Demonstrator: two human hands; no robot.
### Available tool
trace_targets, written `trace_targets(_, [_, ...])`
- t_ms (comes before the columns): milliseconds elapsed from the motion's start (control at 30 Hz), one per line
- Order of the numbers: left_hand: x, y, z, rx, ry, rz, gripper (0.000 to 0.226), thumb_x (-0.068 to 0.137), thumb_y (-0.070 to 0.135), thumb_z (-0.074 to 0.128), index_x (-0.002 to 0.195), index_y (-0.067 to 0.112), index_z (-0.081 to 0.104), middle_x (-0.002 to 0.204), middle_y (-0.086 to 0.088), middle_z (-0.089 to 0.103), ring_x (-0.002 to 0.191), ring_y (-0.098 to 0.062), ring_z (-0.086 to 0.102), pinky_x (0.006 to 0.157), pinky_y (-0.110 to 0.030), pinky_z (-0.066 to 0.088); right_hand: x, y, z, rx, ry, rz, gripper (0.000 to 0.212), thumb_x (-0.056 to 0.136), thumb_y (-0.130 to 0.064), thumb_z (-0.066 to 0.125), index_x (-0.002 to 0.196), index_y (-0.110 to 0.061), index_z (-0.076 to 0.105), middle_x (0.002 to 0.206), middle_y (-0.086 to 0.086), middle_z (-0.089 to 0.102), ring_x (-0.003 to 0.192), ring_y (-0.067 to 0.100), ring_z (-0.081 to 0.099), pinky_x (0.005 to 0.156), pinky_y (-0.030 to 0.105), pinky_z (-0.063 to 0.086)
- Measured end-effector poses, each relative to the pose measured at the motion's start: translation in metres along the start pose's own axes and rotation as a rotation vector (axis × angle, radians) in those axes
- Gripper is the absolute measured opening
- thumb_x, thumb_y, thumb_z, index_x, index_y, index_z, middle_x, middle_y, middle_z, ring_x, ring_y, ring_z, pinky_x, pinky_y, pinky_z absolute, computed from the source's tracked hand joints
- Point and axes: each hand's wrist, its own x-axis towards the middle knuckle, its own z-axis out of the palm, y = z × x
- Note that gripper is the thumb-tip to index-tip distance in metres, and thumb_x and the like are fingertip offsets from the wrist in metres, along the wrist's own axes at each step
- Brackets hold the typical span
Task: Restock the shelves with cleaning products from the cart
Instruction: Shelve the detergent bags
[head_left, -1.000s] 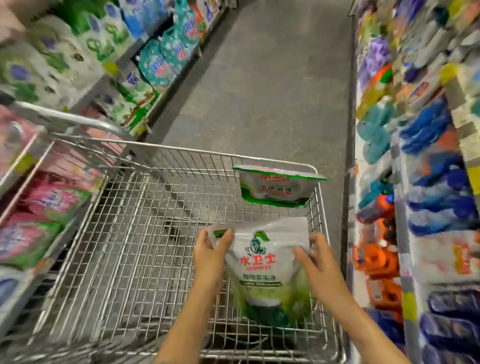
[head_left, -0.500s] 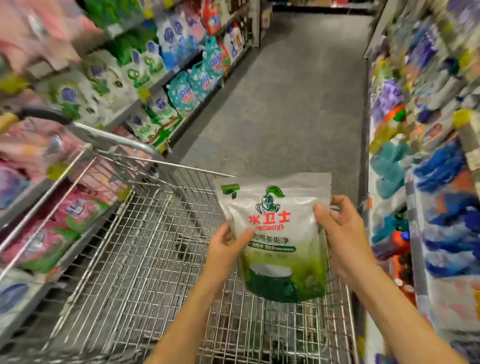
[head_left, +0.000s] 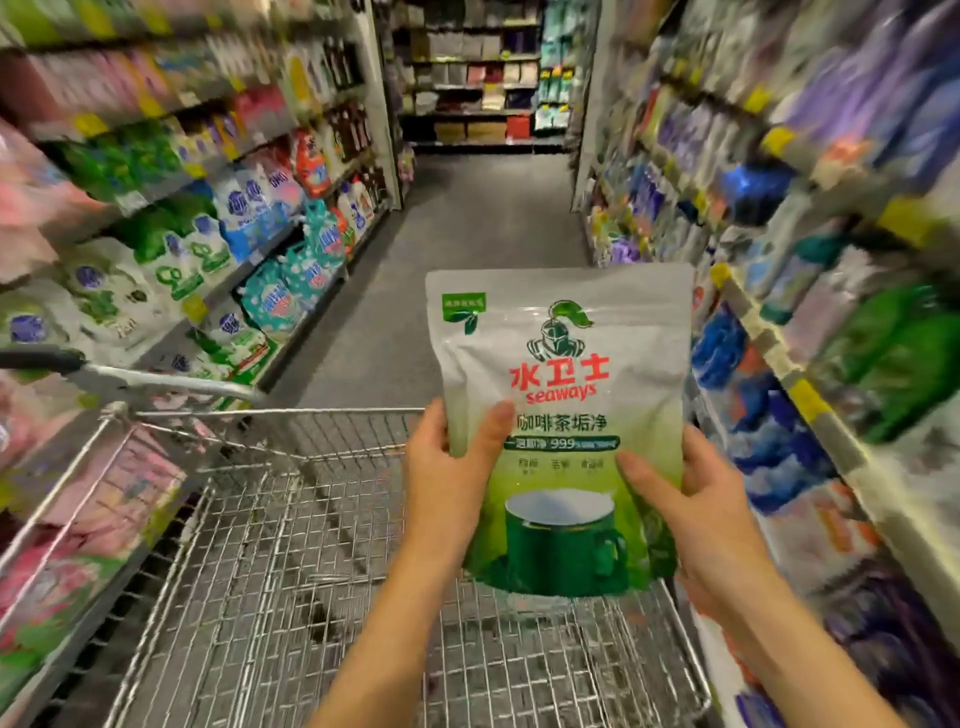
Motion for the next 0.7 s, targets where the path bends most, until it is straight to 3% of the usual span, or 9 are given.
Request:
trace_targets(133, [-0.034,0.020,-0.004,-0.059,-0.202,0.040,0.039,0.073,0.047,0.064,0.104,0.025,0.057,0.093,0.017,0.072,0.083,-0.002,0.070,0.062,-0.015,0.053,-0.061,-0.022,0.003,-0.061,0.150,-0.070,0.052,0.063,-0.057,0.082,0.108,-0.035,0.067,0.109,0.000,0.073,0.097,0.022,0.071,0.073,0.031,0.058])
trace_targets(267, [-0.073,0.039,-0.006,-0.062,-0.418,0.035,0.044,0.070,0.064,0.062,0.102,0.034,0.056,0.100,0.012,0.071,0.091,-0.008,0.070,0.070,-0.026,0.058,-0.137,-0.044,0.002,-0.111,0.335,-0.127,0.054,0.064,-0.059,0.081,0.110,-0.034,0.067,0.109,-0.001,0.073,0.097,0.021,0.071,0.072,0.029,0.058])
trace_targets(433, [-0.133,0.064,0.013,-0.115,-0.685,0.056,0.036,0.080,0.051,0.060,0.111,0.031,0.057,0.108,0.009,0.070,0.100,-0.011,0.068,0.082,-0.037,0.057,-0.236,-0.080,-0.008,-0.133,0.569,-0.197,0.046,0.067,-0.048,0.082,0.107,-0.030,0.069,0.107,0.002,0.074,0.094,0.022,0.072,0.071,0.029,0.058])
trace_targets(567, [-0.188,0.079,0.039,-0.223,-0.914,0.053,0.047,0.077,0.044,0.068,0.119,0.026,0.055,0.110,0.014,0.069,0.100,-0.003,0.066,0.076,-0.019,0.055,-0.313,-0.110,-0.021,-0.169,0.756,-0.268,0.032,0.072,-0.032,0.074,0.104,-0.028,0.069,0.106,0.004,0.074,0.091,0.021,0.072,0.067,0.025,0.058])
trace_targets(700, [-0.245,0.097,0.071,-0.251,-1.127,0.093,0.049,0.069,0.050,0.069,0.113,0.033,0.055,0.108,0.013,0.070,0.098,-0.008,0.067,0.075,-0.020,0.055,-0.384,-0.137,-0.038,-0.180,0.908,-0.334,0.037,0.070,-0.032,0.074,0.106,-0.024,0.069,0.107,0.007,0.073,0.093,0.024,0.072,0.067,0.025,0.057])
